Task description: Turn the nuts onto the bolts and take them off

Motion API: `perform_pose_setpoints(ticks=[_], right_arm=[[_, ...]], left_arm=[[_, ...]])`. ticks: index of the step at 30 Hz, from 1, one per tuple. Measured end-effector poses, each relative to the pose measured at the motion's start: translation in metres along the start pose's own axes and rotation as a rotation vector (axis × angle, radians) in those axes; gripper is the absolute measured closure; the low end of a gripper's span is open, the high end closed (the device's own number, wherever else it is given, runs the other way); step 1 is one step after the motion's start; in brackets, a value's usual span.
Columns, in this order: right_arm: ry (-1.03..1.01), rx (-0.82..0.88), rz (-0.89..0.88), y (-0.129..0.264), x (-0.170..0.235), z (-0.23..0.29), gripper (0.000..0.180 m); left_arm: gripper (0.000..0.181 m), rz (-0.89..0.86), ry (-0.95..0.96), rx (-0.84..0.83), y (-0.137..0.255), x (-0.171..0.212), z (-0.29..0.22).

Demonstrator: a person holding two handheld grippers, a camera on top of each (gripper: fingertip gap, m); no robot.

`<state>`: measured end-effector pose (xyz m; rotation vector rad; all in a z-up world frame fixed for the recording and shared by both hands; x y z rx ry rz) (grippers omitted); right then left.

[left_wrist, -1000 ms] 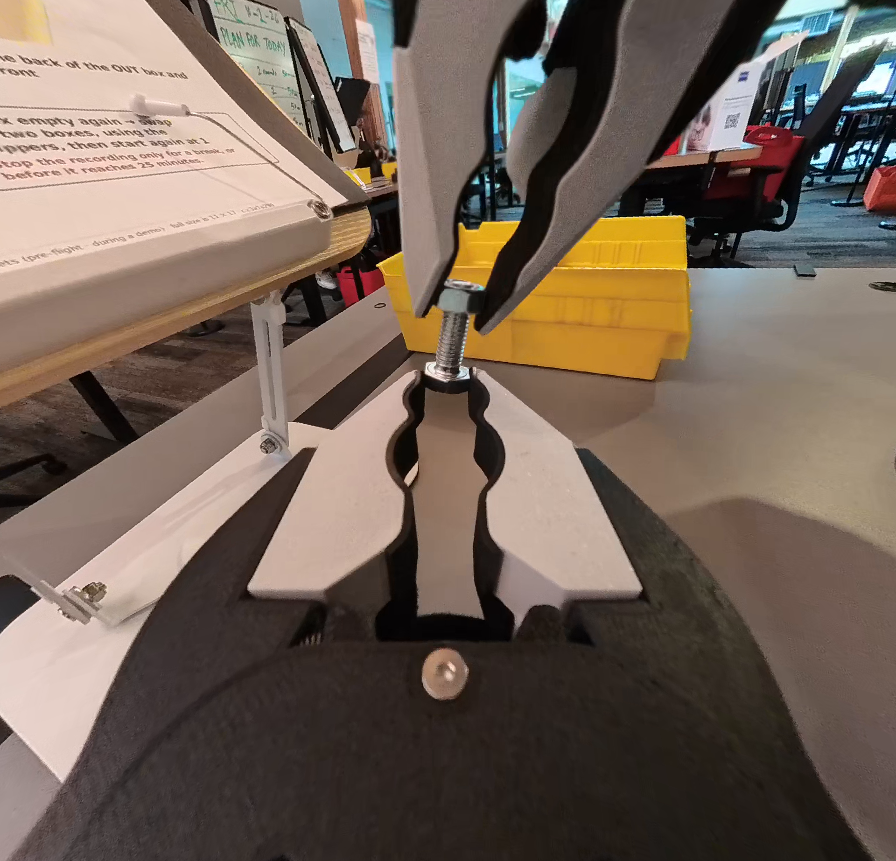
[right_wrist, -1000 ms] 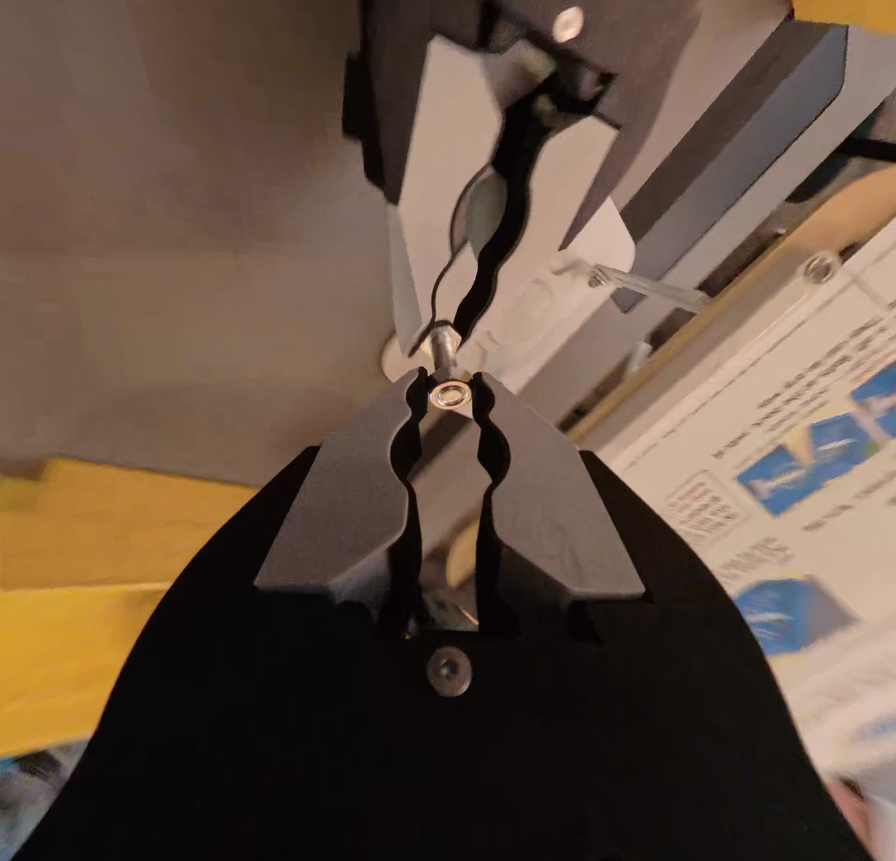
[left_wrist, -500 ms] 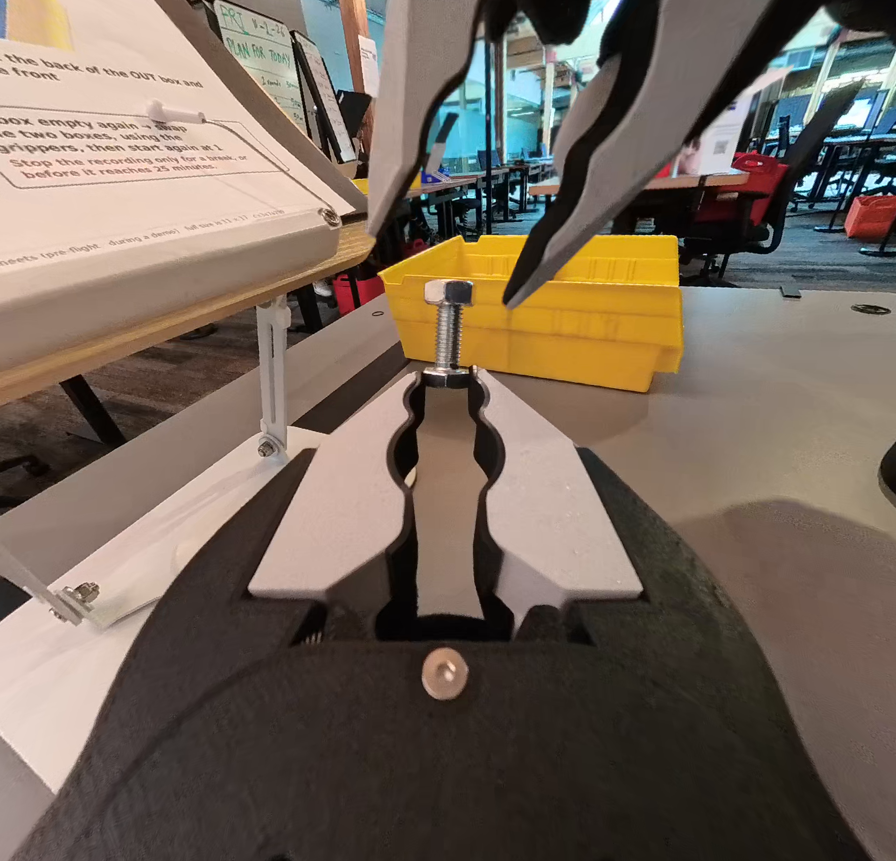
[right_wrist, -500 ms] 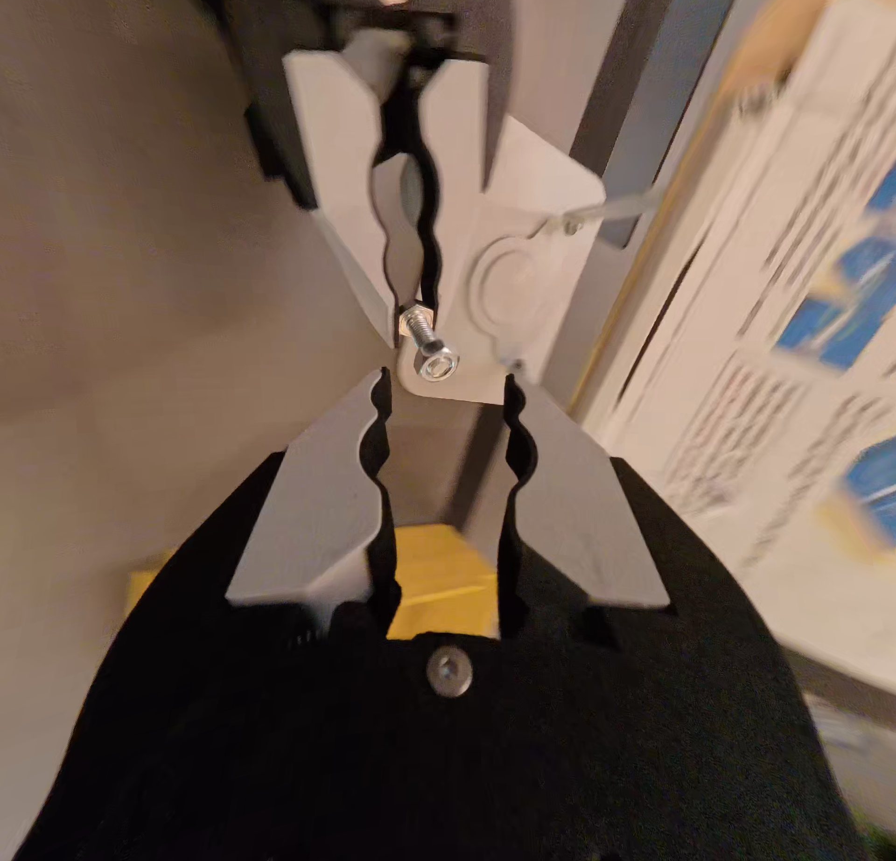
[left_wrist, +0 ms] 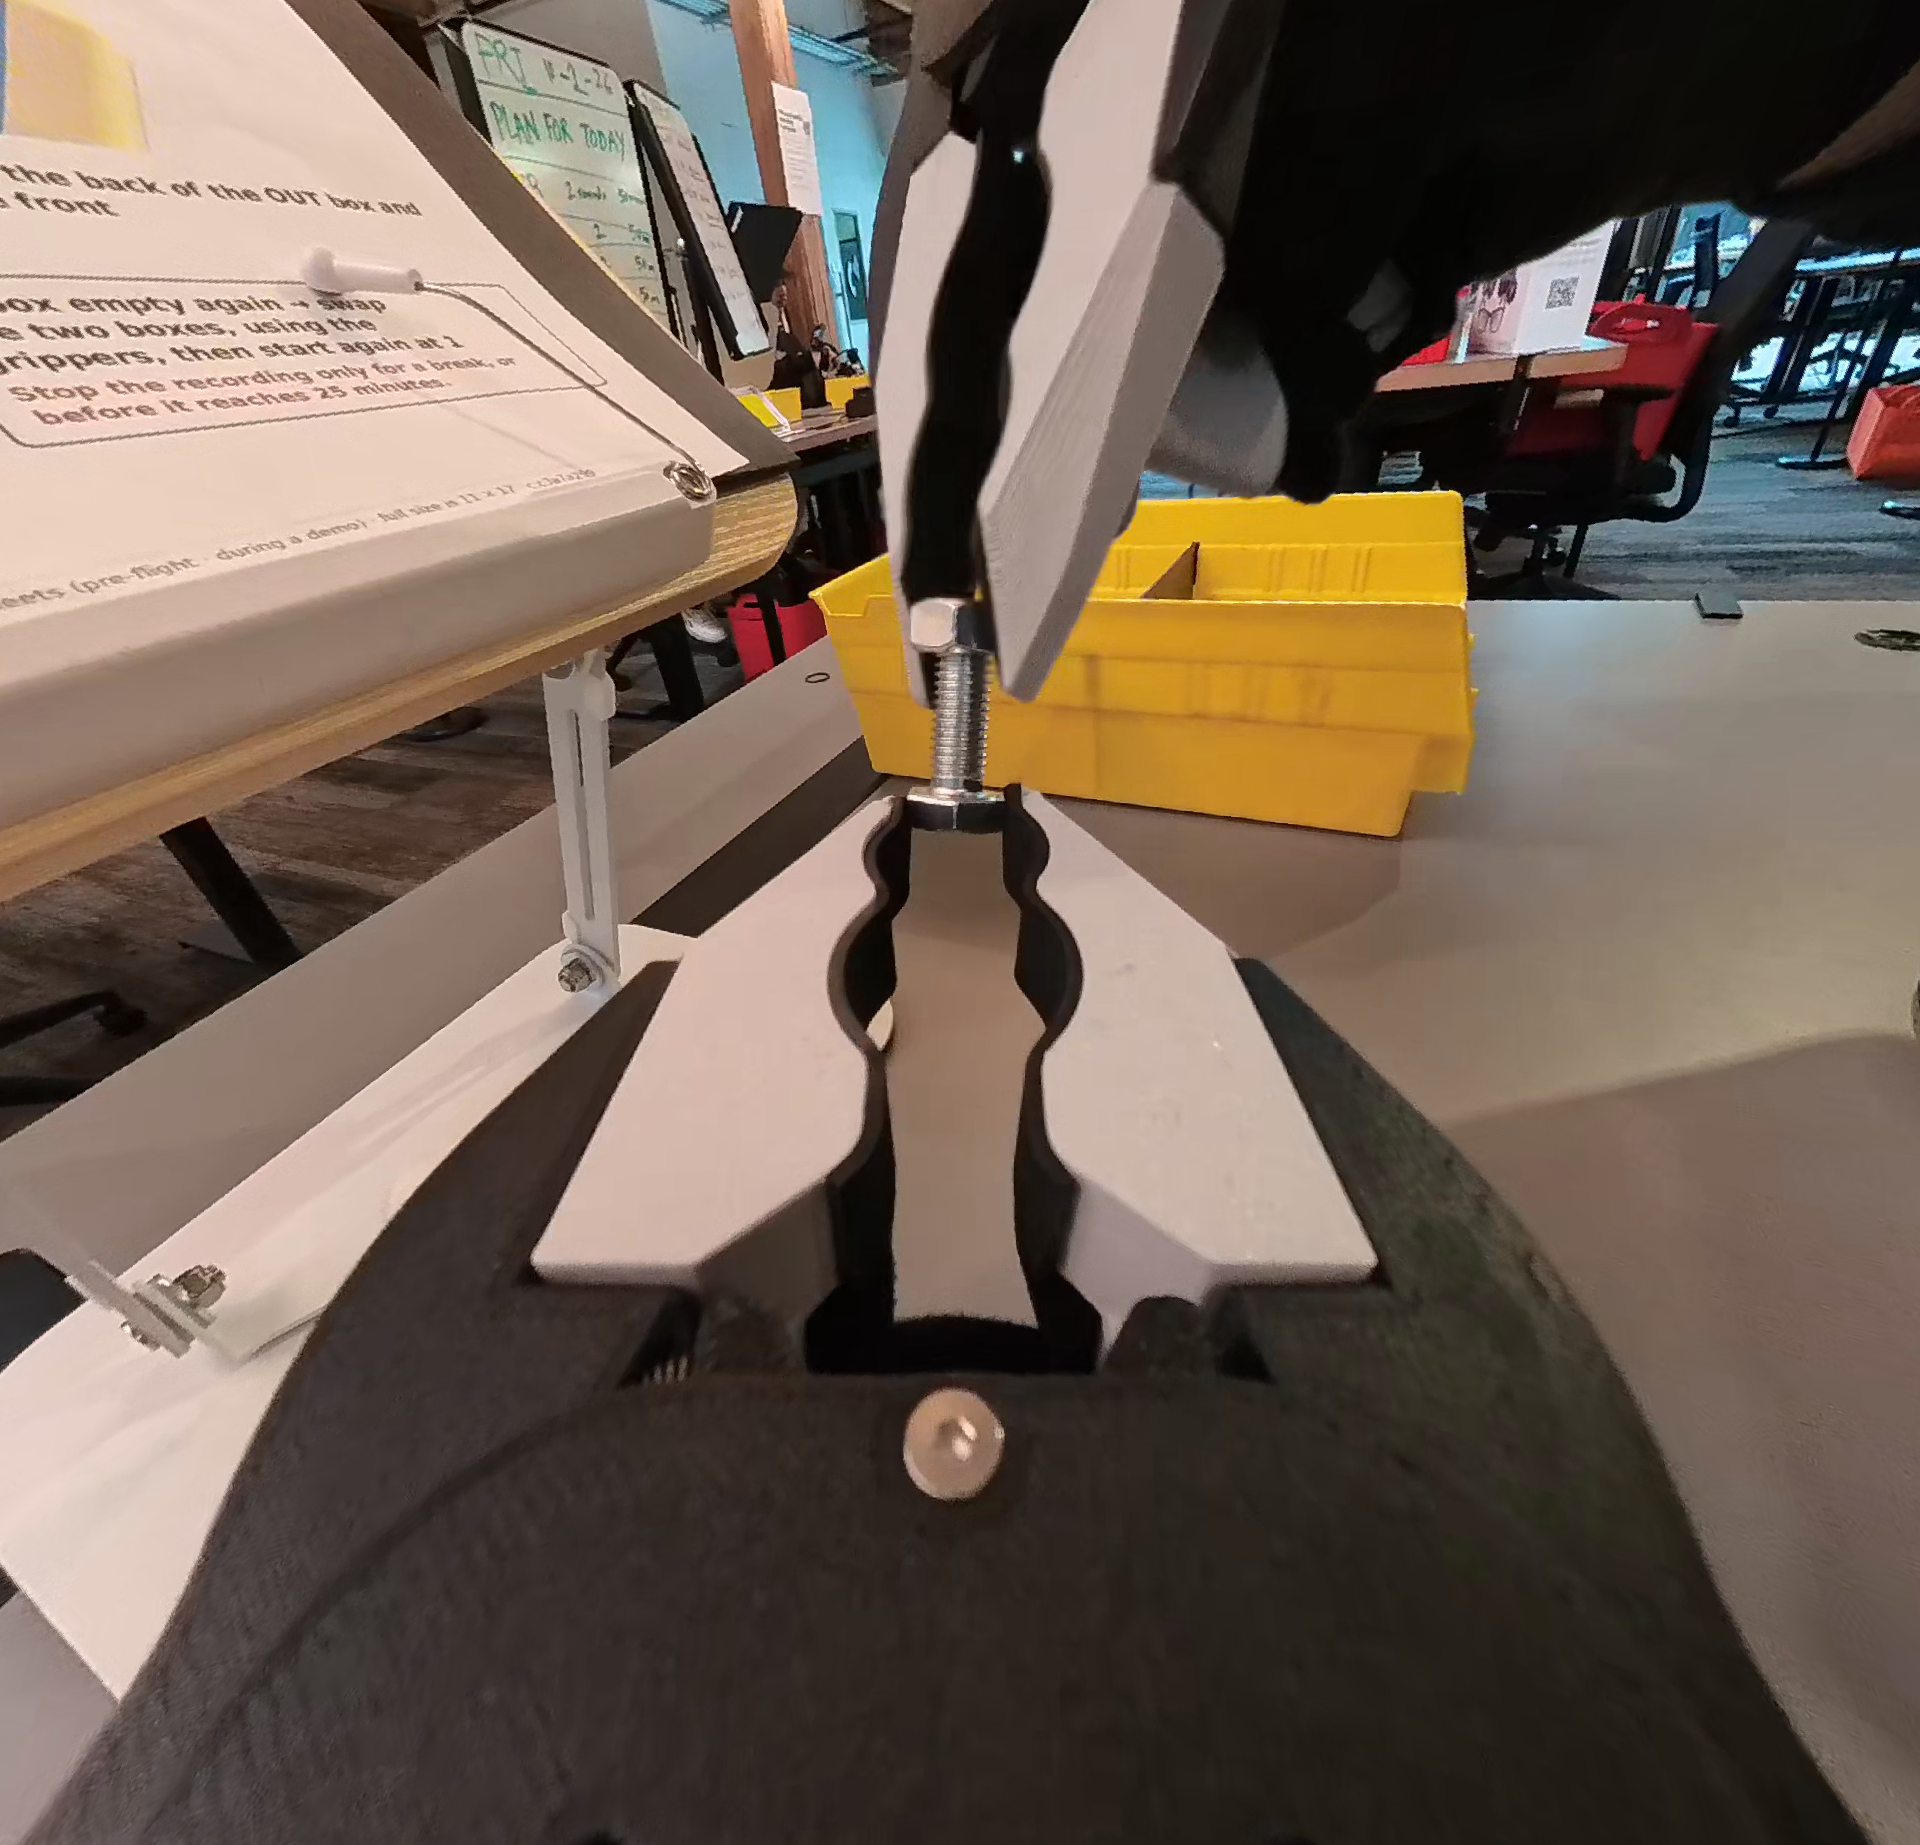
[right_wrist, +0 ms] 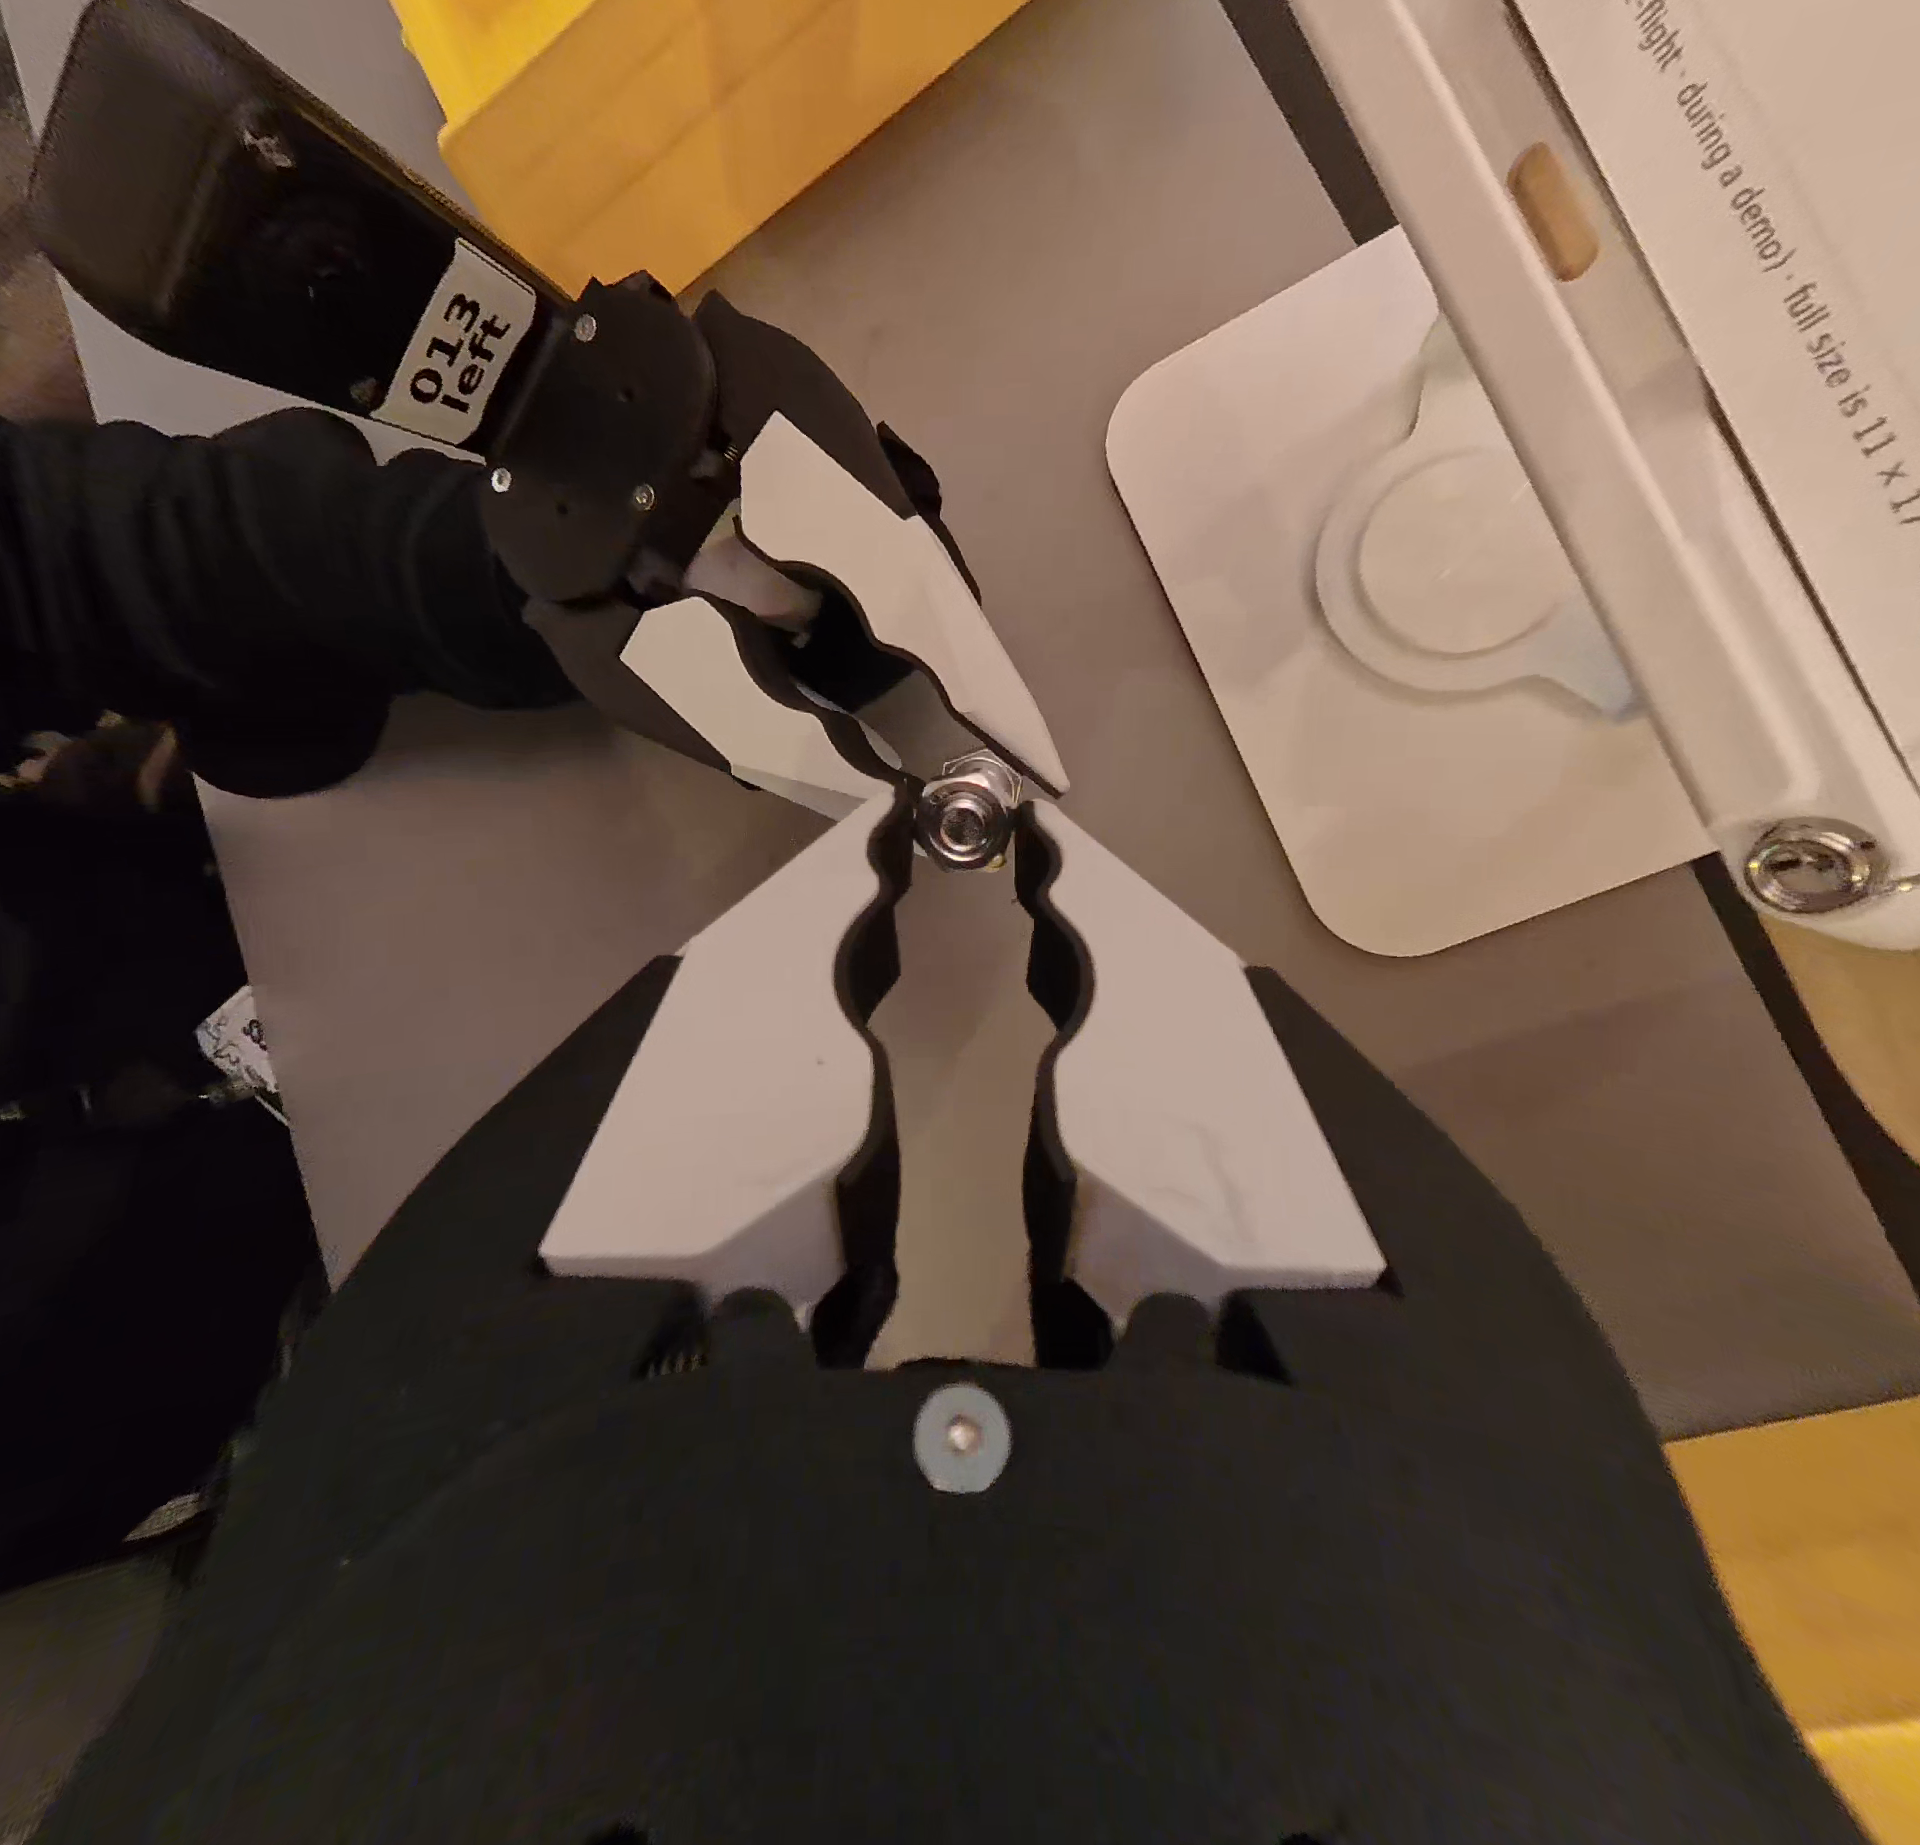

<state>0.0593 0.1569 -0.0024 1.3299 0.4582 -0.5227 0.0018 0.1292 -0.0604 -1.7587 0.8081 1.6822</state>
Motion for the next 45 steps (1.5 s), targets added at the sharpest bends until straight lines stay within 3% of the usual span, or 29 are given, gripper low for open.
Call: perform_pose_setpoints(ticks=[7,16,27,31,33,36,37,45], right_arm=[[0.193,0.026,0.096,-0.002,-0.001,0.0,0.163],[0.72,0.125,0.4,-0.005,-0.005,0.006,0.163],[1.632,0.557,0.878,-0.013,-0.012,0.022,0.164],[1.799,0.687,0.975,-0.019,-0.012,0.026,0.163],[1.779,0.689,0.958,-0.018,-0.011,0.026,0.163],[1.607,0.708,0.882,-0.006,-0.02,0.023,0.133],[1.528,0.684,0.831,-0.001,-0.022,0.023,0.133],[0.365,0.252,0.22,0.015,-0.009,0.005,0.141]], left_arm=[[0.165,0.008,0.004,0.002,0.0,0.002,0.001],[0.165,0.018,0.005,0.011,-0.001,0.003,0.0],[0.165,-0.021,0.06,0.03,0.003,-0.001,0.004],[0.165,-0.026,0.066,0.032,0.004,-0.002,0.005],[0.165,-0.026,0.068,0.033,0.004,-0.001,0.006],[0.165,-0.03,0.06,0.032,0.004,-0.003,0.004],[0.165,-0.028,0.057,0.031,0.004,-0.003,0.004],[0.165,-0.028,0.042,0.004,0.004,-0.004,0.005]])
Point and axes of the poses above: each gripper's, where its closed fingertips meet, y back along the fingers, x out of its underside, z = x × y across the jaws, the point moved 5 cm from there along y, back along the fingers, and after that the axes turned 9 degrees about y, right-handed, at the moved point
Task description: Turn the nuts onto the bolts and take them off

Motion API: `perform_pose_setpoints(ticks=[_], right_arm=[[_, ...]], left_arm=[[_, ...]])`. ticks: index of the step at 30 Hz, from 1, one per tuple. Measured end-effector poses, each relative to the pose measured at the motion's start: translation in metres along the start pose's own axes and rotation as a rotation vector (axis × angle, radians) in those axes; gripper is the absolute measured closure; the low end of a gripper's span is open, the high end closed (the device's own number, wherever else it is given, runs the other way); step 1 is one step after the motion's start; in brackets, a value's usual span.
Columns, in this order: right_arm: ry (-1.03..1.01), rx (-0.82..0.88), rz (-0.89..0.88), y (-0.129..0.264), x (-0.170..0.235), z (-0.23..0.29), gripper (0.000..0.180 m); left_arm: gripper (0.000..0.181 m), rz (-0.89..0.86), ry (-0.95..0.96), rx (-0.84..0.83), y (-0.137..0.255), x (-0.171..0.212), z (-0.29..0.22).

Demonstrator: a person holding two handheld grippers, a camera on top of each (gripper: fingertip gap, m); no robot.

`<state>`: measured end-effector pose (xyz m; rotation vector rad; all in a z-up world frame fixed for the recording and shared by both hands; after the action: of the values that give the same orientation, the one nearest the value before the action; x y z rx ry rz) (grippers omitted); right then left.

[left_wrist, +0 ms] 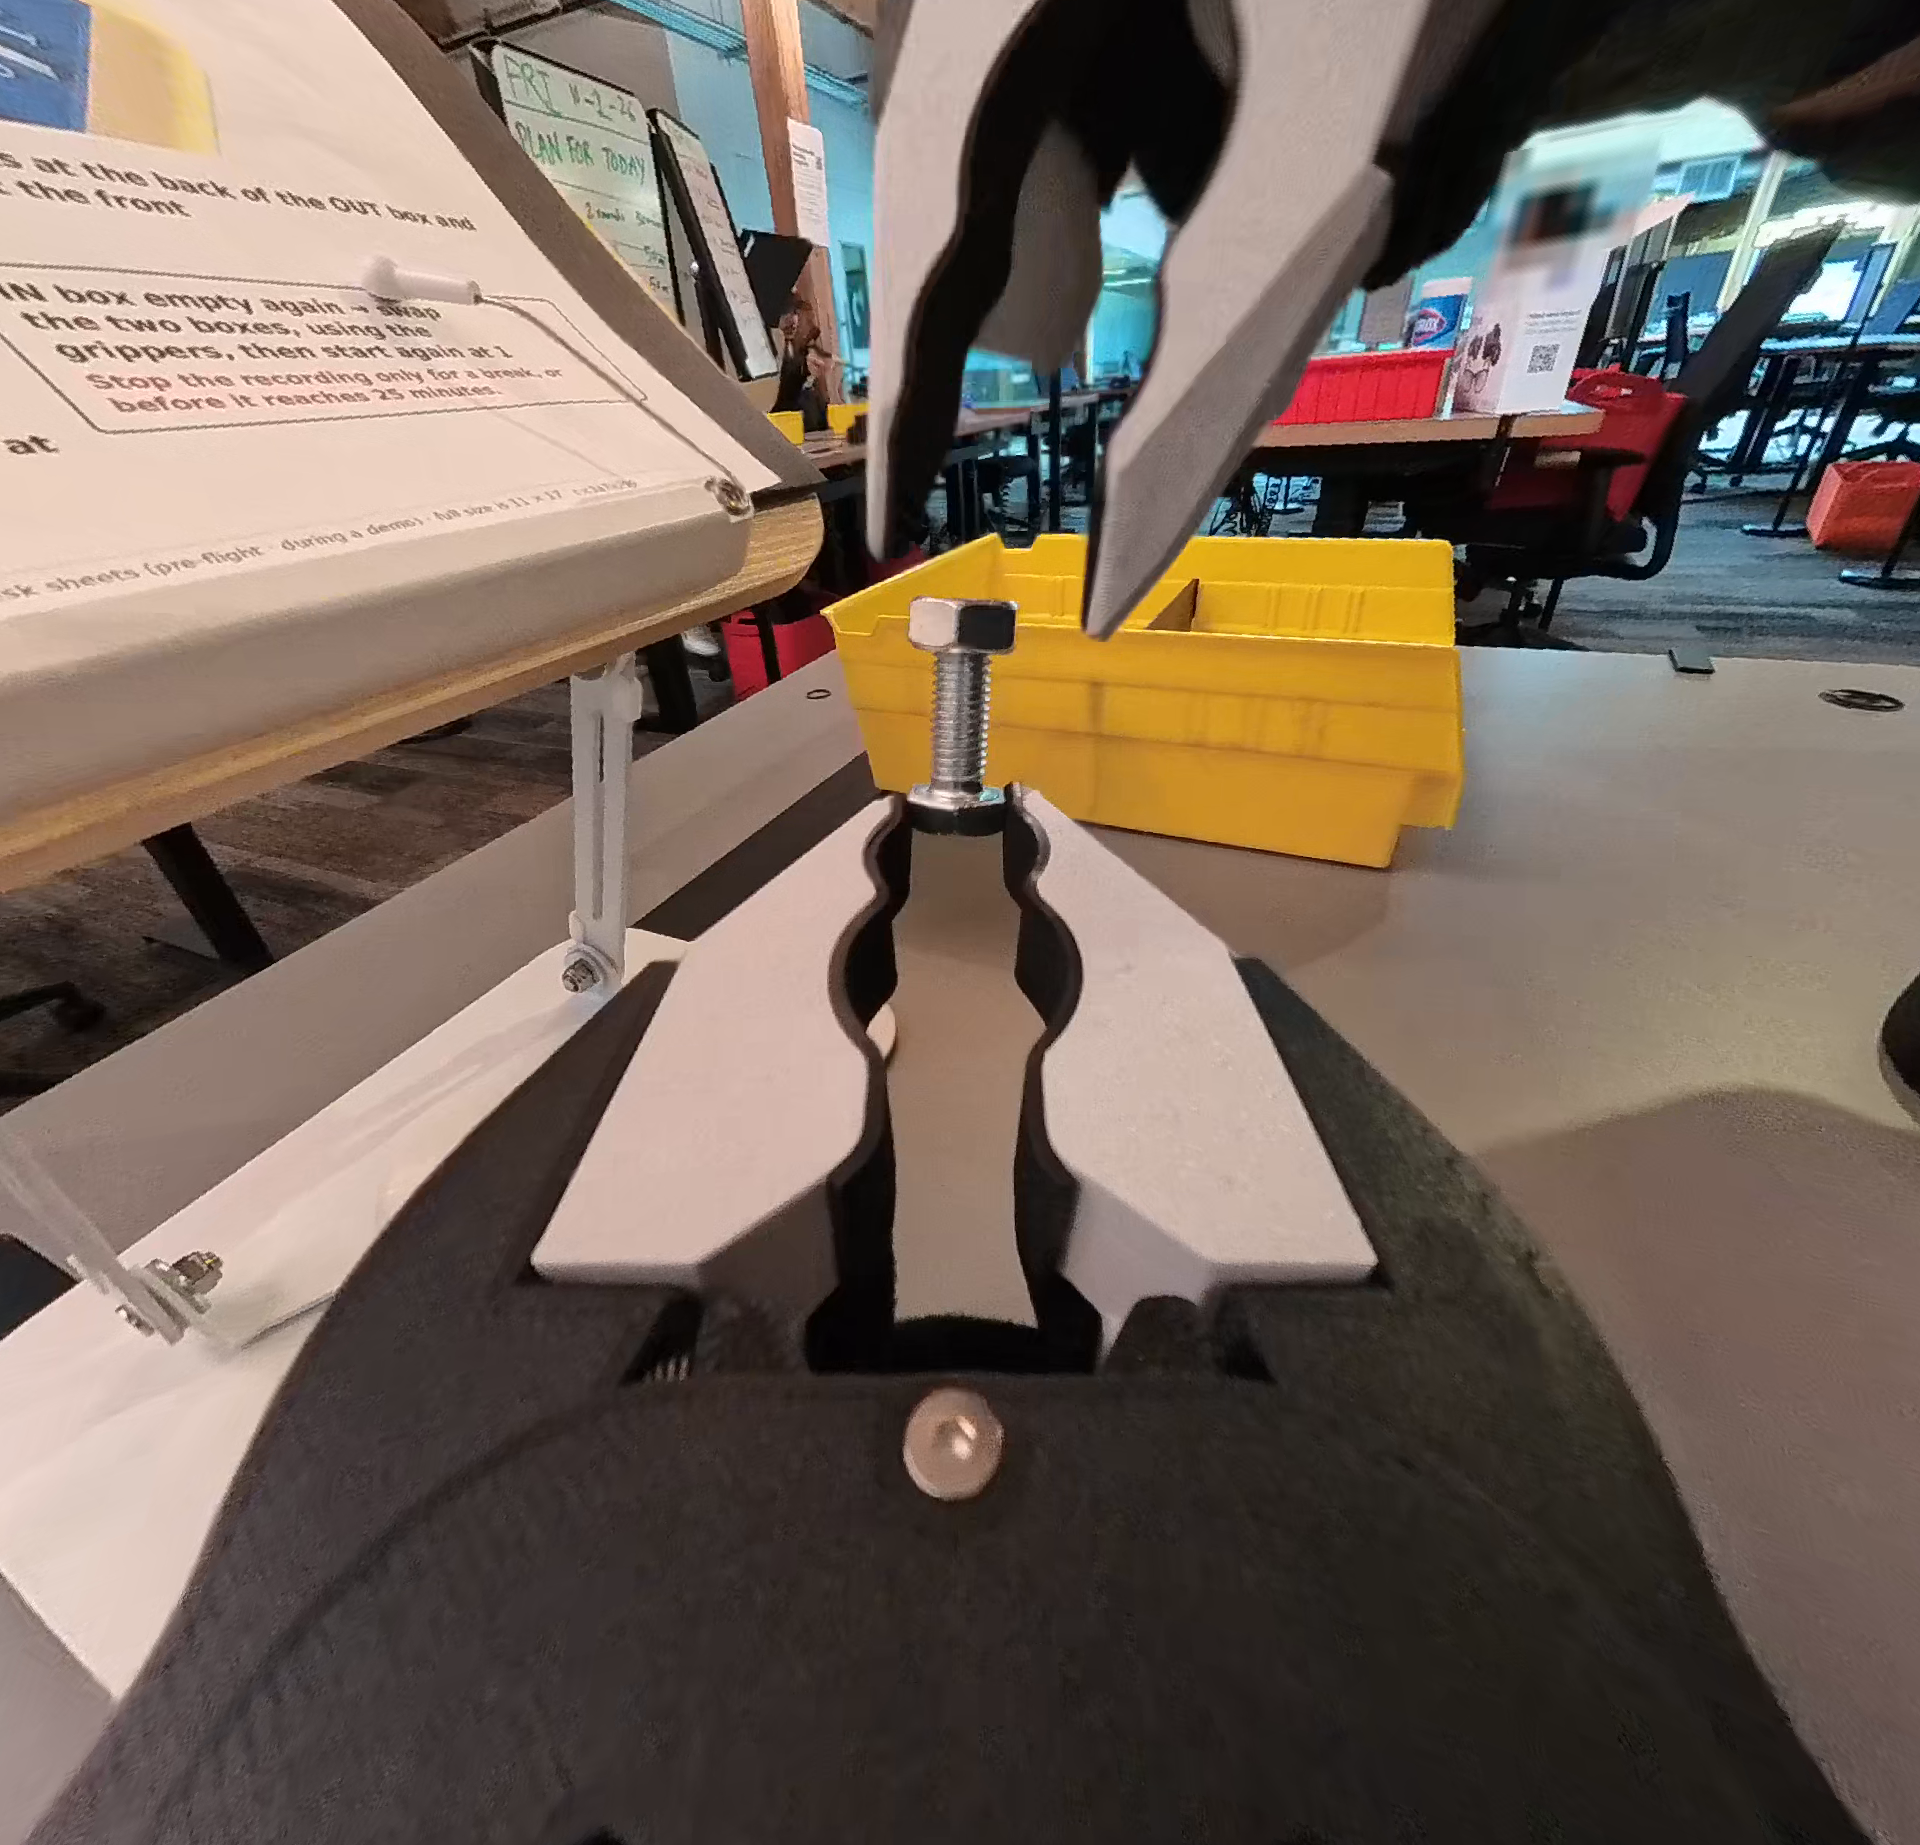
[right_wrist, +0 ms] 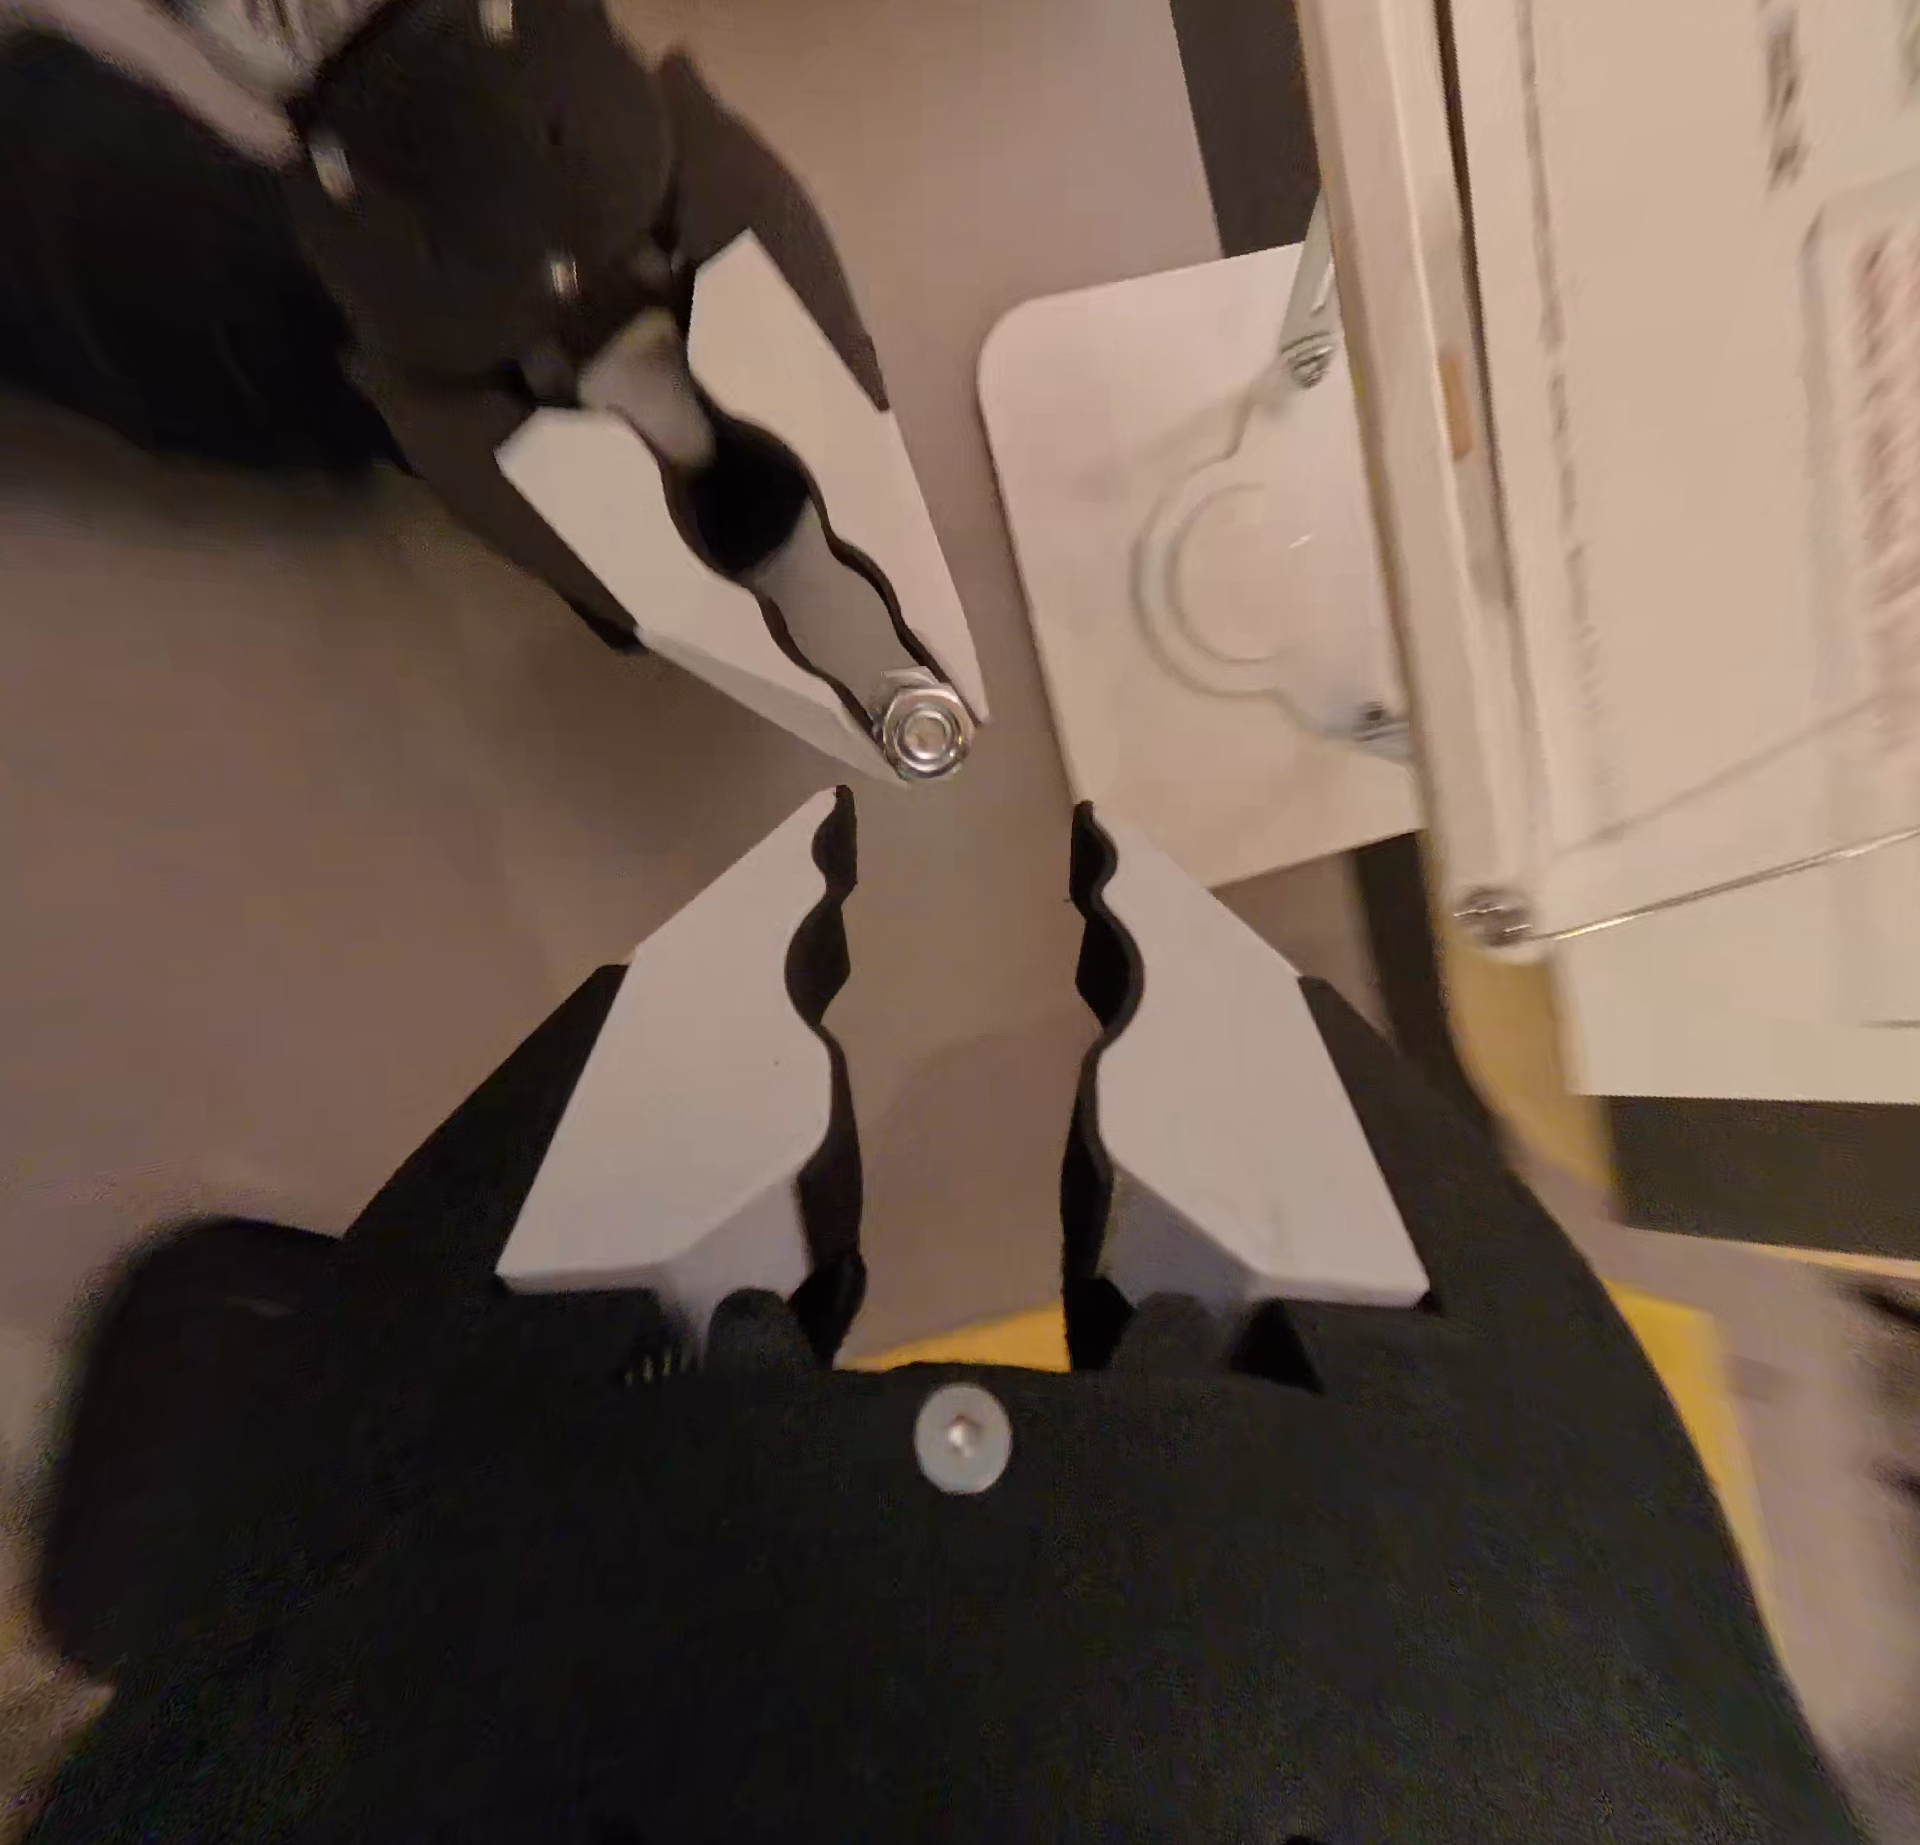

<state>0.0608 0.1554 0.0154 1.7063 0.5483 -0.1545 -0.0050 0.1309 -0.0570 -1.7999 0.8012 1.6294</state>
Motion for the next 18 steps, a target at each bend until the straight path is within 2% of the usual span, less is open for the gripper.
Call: perform_pose_setpoints(ticks=[2,5,10,12,18], right_arm=[[-0.216,-0.127,-0.116,-0.006,0.003,0.001,0.141],[-0.345,-0.183,-0.179,-0.015,0.009,0.002,0.14],[-0.401,-0.23,-0.247,-0.019,0.004,0.003,0.15],[-0.394,-0.239,-0.257,-0.019,0.003,0.004,0.163],[-0.29,-0.218,-0.223,-0.018,0.001,0.003,0.163]], left_arm=[[0.165,0.007,-0.014,-0.007,-0.001,0.001,-0.001],[0.165,0.013,-0.022,-0.008,-0.002,0.001,-0.002],[0.165,0.017,-0.025,-0.009,-0.003,0.003,-0.002],[0.165,0.019,-0.026,-0.008,-0.003,0.003,-0.003],[0.165,0.024,-0.024,-0.004,-0.003,0.004,-0.003]])
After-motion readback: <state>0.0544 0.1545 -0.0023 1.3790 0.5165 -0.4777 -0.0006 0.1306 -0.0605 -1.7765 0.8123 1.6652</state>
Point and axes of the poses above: each gripper's, where its closed fingertips meet, y back along the fingers, x out of its underside, z = x × y across the jaws, the point moved 5 cm from there along y, back along the fingers, and after that the axes turned 9 degrees about y, right-handed, at the moved point
